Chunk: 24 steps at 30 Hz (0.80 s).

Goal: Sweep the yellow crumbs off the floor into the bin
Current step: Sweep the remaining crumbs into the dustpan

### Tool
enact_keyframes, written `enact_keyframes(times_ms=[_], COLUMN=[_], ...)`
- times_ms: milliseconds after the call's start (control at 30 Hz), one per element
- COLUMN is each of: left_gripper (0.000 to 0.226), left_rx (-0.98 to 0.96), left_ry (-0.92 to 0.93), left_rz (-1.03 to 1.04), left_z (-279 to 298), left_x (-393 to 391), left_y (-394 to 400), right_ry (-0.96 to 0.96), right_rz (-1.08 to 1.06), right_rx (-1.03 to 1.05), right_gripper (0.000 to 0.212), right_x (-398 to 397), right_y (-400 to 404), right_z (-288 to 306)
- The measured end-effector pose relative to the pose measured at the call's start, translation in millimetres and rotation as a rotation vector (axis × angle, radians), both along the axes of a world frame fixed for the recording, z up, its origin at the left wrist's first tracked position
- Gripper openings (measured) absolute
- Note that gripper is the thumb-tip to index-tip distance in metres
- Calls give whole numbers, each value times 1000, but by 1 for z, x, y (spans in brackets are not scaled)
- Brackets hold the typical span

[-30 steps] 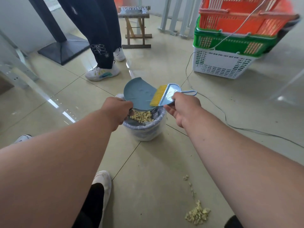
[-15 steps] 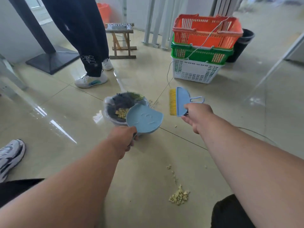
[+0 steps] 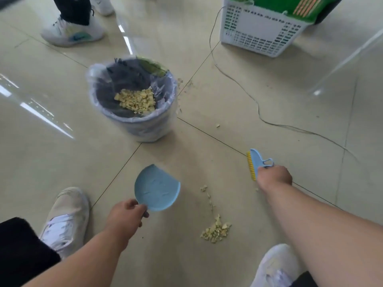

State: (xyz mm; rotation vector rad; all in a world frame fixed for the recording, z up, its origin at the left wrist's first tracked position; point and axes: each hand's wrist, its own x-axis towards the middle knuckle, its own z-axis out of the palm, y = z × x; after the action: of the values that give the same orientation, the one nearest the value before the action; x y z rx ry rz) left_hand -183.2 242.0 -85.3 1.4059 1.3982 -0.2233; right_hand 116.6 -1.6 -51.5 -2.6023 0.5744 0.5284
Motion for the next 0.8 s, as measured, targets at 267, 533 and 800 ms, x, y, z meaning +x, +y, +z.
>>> enact_keyframes(times_ms=[267,533,800], left_gripper=[10,11,12], left_rx=[-7,-5,21], left_ry=[-5,-6,26], left_rz=[-127,-196,-288], left_z=[-53,-62,-60], left_x=[63,102,85], left_y=[55,66,57], right_ry=[-68,-80,72], right_rz=[336,837,1473], right_rx=[-105,-92,-149], right_gripper=[27,21,48], right_x=[105,98,-25], right_y=[102,154,89], right_z=[-59,-89,-78])
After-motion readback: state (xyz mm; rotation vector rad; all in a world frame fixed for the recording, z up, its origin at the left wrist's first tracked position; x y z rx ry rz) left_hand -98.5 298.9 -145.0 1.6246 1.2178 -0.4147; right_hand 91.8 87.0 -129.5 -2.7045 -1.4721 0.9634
